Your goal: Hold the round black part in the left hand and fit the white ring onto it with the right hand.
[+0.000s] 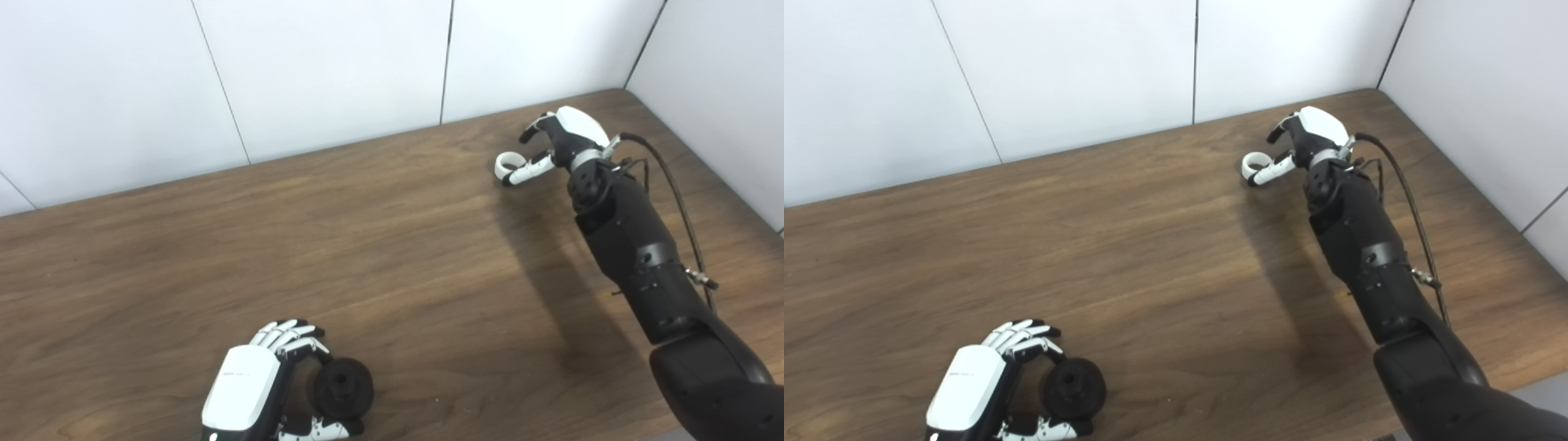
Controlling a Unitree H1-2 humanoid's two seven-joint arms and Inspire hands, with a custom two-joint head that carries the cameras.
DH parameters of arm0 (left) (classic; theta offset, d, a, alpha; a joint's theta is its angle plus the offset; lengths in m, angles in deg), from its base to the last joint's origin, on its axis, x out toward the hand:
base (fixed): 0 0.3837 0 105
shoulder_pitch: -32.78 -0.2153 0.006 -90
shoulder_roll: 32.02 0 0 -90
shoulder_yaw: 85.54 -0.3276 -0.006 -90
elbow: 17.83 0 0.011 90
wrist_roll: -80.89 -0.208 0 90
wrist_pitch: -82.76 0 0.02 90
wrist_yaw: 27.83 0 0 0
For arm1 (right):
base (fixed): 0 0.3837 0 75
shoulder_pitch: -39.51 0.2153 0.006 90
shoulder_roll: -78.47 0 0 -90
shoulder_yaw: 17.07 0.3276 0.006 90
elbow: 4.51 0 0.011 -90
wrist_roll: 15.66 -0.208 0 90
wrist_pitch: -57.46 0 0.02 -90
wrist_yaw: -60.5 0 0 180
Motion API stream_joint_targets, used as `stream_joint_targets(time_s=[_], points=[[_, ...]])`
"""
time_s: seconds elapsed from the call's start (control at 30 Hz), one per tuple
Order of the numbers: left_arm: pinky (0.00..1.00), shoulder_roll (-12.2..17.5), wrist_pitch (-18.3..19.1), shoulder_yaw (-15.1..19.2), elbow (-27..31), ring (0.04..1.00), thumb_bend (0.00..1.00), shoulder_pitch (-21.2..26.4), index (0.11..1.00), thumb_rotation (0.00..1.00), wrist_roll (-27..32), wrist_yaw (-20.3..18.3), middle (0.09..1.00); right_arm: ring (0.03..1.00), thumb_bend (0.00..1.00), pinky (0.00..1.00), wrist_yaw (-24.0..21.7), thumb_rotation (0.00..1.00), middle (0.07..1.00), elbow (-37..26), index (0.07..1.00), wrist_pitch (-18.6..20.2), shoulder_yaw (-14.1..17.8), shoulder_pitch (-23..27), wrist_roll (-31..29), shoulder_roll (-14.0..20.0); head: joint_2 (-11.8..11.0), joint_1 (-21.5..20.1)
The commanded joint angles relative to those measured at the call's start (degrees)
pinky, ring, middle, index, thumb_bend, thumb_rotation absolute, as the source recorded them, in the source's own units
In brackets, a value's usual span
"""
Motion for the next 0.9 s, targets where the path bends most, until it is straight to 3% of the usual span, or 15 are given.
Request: stream_joint_targets(time_s=[0.0, 0.3, 0.53, 0.87], points=[[0.86, 1.2, 1.1, 0.6, 0.2, 0.837, 0.52, -1.3, 0.487, 0.05, -0.7, -2.2, 0.767, 1.0, 0.85, 0.99, 0.2, 0.24, 0.945, -1.9, 0.67, -0.2, 0.7, 2.8, 1.1, 1.5, 0.0, -0.1], [0.86, 0.9, 1.2, 0.9, 0.8, 0.83, 0.52, -1.5, 0.486, 0.05, -0.9, -2.9, 0.763, 0.976, 0.85, 0.91, 0.9, 0.21, 0.909, -2.3, 0.629, -0.2, 0.2, 2.1, 0.2, 2.0, 0.3, 0.2], [0.86, 0.7, 1.3, 1.0, 1.4, 0.832, 0.52, -1.7, 0.486, 0.05, -1.4, -3.5, 0.764, 0.975, 0.84, 0.93, 0.0, 0.22, 0.908, -2.6, 0.632, -0.2, 0.6, 2.1, 0.4, 1.3, 0.5, 0.3], [0.86, 0.4, 1.3, 0.8, 1.6, 0.834, 0.52, -2.1, 0.487, 0.05, -1.7, -3.8, 0.765, 0.976, 0.84, 0.94, 0.1, 0.26, 0.912, -2.6, 0.643, -0.2, -1.4, 2.0, 0.4, 1.6, 0.8, 0.6]])
